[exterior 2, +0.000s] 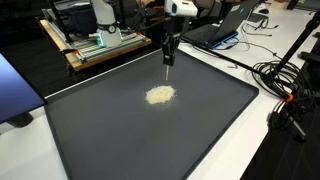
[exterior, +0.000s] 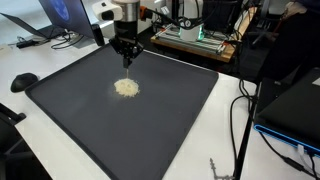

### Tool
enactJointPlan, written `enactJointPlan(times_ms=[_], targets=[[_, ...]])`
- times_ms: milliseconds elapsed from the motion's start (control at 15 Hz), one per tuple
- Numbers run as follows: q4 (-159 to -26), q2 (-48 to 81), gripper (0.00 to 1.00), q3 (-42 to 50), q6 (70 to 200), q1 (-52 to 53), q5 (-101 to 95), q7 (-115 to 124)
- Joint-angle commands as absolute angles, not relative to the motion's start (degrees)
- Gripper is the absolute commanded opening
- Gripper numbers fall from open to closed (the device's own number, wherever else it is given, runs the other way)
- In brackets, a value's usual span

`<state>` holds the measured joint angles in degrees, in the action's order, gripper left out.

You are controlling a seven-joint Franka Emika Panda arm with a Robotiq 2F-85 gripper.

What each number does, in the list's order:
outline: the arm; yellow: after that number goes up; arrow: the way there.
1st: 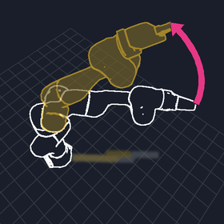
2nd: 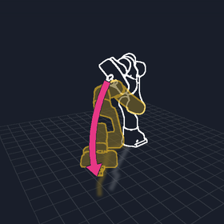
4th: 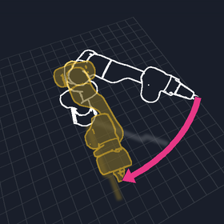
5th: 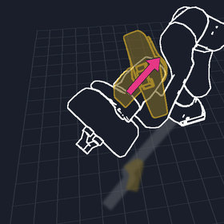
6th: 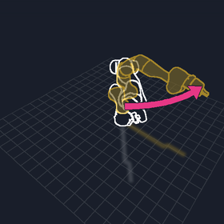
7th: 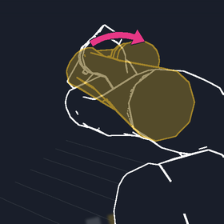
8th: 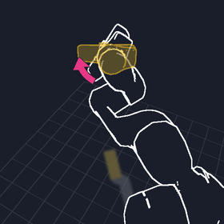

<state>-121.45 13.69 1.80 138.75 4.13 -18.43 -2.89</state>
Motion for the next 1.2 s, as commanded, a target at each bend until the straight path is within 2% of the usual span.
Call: enactJointPlan(times_ms=[0, 867, 933, 1133], targets=[[-120.55, 13.72, 0.03, 2.08, 135.01, 7.85, -26.90, 7.26], [-112.13, 23.67, 0.03, -0.37, 119.91, 19.69, -48.74, 37.54], [-114.84, 21.16, 0.12, -1.63, 122.26, 16.98, -45.16, 32.78], [-113.18, 23.23, 0.12, -1.84, 120.83, 18.36, -47.37, 36.52]])
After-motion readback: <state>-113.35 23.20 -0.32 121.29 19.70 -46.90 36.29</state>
